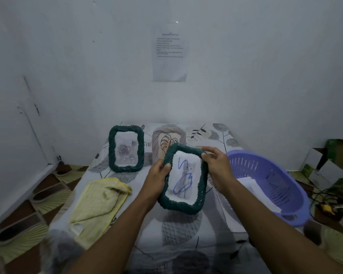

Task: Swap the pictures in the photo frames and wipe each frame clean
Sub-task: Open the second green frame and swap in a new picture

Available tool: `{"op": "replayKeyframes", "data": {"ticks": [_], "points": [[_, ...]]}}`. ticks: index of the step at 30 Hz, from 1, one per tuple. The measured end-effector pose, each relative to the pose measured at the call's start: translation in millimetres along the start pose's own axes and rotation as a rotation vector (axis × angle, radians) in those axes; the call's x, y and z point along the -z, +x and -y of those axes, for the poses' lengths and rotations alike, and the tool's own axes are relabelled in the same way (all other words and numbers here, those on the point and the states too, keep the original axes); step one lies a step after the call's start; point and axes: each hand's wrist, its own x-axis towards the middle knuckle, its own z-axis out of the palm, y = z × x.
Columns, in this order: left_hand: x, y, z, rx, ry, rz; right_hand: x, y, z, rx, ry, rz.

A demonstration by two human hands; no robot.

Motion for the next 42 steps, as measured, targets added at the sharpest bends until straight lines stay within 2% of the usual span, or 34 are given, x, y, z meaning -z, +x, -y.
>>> {"op": "replayKeyframes", "data": {"ticks": [3,5,8,12,15,17,21,23,25,29,32,42], "points": [[-2,-5,-2,-0.053,0.075,-0.038,-4,-17,0,0.152,-0.249,-0.145],[-4,-7,-3,-0.129,0.174,-0.069,-12,-29,5,0.231,-0.245,-0.077],[-10,-11,-12,-0.237,0.292,-0.048,-28,-40,11,0.181,-0.154,0.089],[-17,-22,-19,-0.339,0.330,0.090,-31,-38,20,0.057,0.016,0.067],[-12,-25,-21,-0.310,0.324,0.163,-25,-39,21,0.013,0.056,0.091],[-10,-26,-23,-0.291,0.258,0.150,-21,-40,21,-0.011,0.064,0.103],[7,-18,-15,-0.209,0.388,-0.126,-9,-43,17,-0.085,0.190,0.131],[17,-18,-11,-0.041,0.377,-0.081,-4,-45,10,-0.123,0.254,0.149],[20,-24,-9,0.034,0.328,0.006,-2,-46,1,-0.152,0.257,0.144],[17,-31,1,-0.041,0.335,-0.021,-3,-44,-20,-0.128,0.119,0.111],[18,-22,10,-0.015,0.358,-0.080,-2,-42,-28,-0.095,0.002,0.121],[13,1,28,-0.072,0.354,-0.191,-11,-40,-44,-0.044,-0.034,0.119]]}}
